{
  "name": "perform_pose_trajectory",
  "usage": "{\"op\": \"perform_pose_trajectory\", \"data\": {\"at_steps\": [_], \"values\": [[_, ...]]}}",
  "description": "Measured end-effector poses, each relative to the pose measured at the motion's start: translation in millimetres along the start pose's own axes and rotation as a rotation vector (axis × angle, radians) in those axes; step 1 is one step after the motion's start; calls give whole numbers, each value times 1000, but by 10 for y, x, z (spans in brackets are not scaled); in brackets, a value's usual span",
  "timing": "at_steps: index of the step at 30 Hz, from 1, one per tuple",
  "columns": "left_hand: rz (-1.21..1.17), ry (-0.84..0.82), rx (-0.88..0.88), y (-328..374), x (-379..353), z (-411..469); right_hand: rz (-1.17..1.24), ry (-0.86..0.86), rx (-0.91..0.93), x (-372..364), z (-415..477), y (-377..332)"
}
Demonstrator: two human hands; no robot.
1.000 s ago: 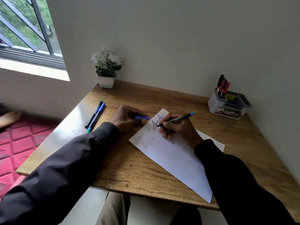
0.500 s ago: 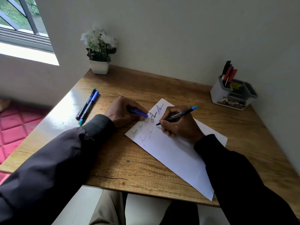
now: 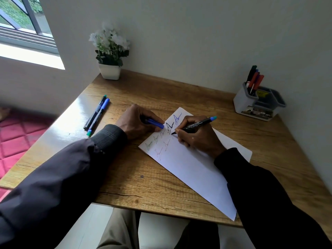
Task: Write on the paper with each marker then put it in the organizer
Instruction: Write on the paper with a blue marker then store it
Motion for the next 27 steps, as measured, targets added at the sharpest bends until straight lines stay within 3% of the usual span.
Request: {"op": "perform_pose_trajectory", "data": {"at_steps": [27], "values": [[12, 7, -13, -23, -2, 15, 5, 52, -32, 12, -23, -34]]}}
Point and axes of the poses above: each hand's wrist, its own z-axis towards the middle knuckle, its own x-axis out of the back of the hand, y = z × x, the point moved 1 cm from there along z, towards the middle knuckle, and after that the axes turned 1 degree about x, right-handed, at the moved point
